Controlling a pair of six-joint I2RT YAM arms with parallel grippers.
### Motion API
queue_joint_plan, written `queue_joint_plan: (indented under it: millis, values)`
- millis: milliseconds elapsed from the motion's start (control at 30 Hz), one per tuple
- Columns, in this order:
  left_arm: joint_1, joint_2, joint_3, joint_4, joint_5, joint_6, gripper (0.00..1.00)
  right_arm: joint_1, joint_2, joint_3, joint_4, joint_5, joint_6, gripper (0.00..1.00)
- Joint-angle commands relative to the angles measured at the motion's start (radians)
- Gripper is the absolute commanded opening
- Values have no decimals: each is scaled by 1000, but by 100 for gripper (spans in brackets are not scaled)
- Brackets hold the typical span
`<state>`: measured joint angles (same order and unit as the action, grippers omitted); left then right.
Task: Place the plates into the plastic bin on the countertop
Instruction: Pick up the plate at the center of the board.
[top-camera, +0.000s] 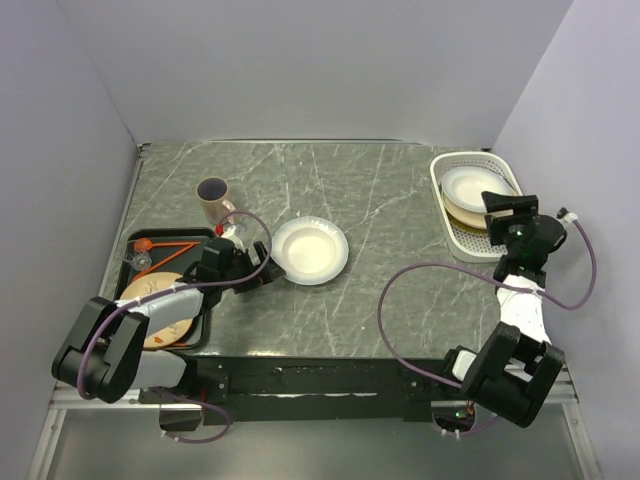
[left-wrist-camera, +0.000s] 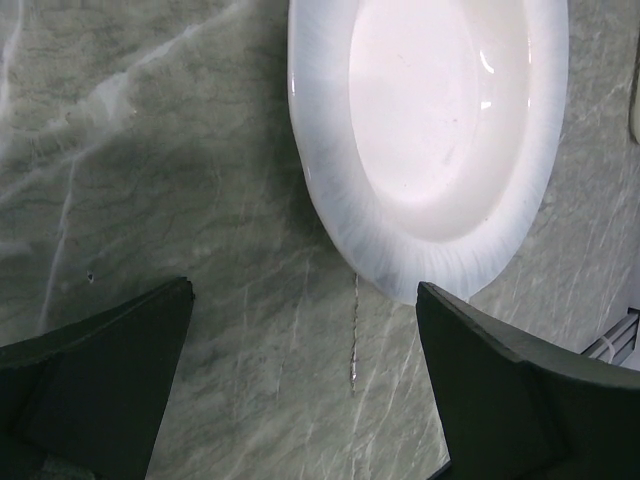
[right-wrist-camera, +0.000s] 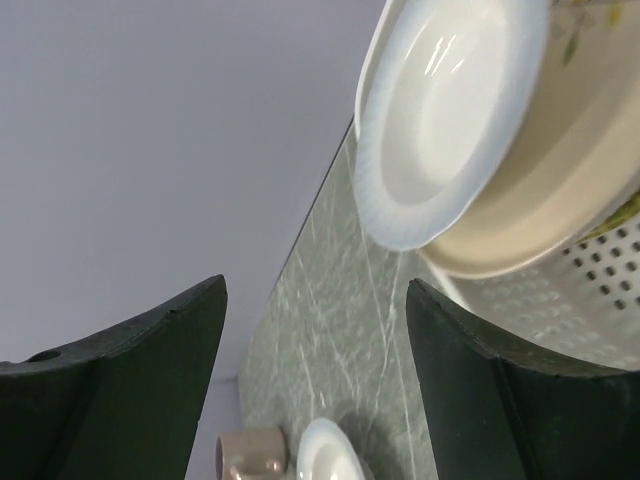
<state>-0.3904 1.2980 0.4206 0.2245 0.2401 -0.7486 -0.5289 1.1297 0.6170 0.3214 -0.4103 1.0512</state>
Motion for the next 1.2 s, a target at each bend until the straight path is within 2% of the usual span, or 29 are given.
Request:
queue_joint_plan:
  millis: [0, 200, 500, 700, 800, 833, 1100, 1133, 1167]
  values:
    - [-4, 49, 38, 62, 4, -9, 99, 88, -34, 15, 21, -21, -62, 80]
    - [-4, 148, 63, 120, 27, -20, 99, 226, -73, -14, -37, -16, -126, 81]
    - [-4, 245, 76, 193, 50, -44, 95, 331, -128, -144, -59, -24, -174, 80]
    - [-5, 299, 81, 240, 71, -54, 85, 408, -127, -220, -22, -15, -174, 81]
    - [-7, 320, 76, 266, 77, -58, 77, 475, -113, -232, -8, 4, -174, 81]
    - [-7, 331, 73, 275, 79, -61, 69, 486, -98, -234, -2, 20, -174, 81]
    - [-8, 374, 69, 300, 94, -60, 36, 587, -5, -280, 91, 25, -135, 81]
    - [-8, 382, 69, 306, 97, -61, 27, 604, 7, -281, 106, 25, -132, 81]
    - [-8, 385, 69, 305, 96, -61, 23, 613, 16, -281, 110, 31, -129, 81]
